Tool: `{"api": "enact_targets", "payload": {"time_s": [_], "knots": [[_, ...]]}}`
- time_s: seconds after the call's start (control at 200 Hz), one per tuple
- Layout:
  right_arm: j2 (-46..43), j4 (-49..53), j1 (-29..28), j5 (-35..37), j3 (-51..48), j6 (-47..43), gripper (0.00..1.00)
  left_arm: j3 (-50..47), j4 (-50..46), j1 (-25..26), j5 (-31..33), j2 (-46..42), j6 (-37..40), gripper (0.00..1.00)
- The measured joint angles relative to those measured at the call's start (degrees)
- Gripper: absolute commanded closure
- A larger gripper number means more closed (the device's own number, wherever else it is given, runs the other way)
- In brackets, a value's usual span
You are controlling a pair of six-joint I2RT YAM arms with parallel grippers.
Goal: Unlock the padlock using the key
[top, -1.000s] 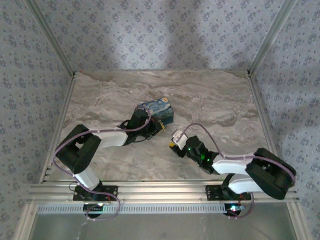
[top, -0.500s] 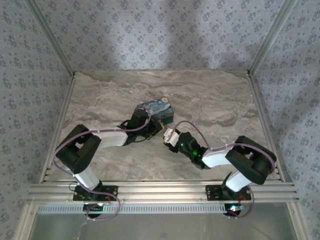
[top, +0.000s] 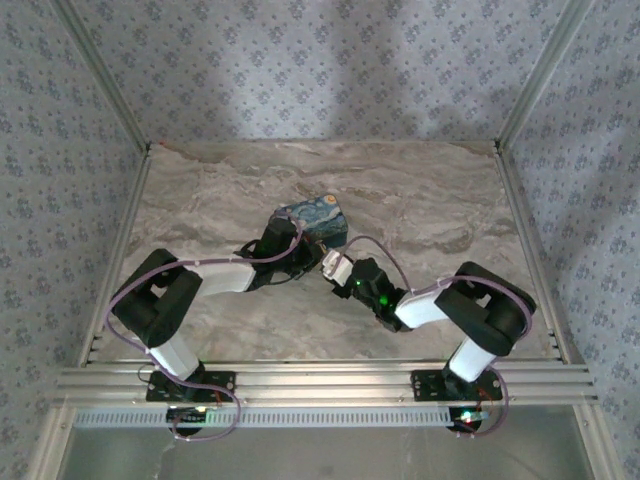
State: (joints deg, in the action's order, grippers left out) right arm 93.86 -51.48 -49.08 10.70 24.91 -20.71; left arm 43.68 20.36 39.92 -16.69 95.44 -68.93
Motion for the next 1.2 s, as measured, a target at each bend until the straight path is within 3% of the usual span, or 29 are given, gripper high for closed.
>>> {"api": "enact_targets", "payload": {"time_s": [0.2, 0.49, 0.665, 1.199], "knots": [[0.9, -0.3, 0.3, 0.1, 0.0, 0.6, 0.86, 0.0, -0.2, 0.0, 0.0, 0.0, 0.0, 1.0], [1.8, -1.1, 0.5, 0.0, 0.4, 0.8, 0.88, 0.0, -0.3, 0.0, 0.2, 0.0, 0.0, 1.0], [2.3, -1.4, 0.5, -0.2, 0.7, 2.0, 1.0, 0.0, -0.4, -0.1, 1.0, 0.0, 0.0, 1.0], [2.2, 0.1, 3.2, -5.5, 0.9, 8.0, 1.0, 0.0, -2.1, -0.6, 0.9, -3.6, 1.9, 0.56]]}}
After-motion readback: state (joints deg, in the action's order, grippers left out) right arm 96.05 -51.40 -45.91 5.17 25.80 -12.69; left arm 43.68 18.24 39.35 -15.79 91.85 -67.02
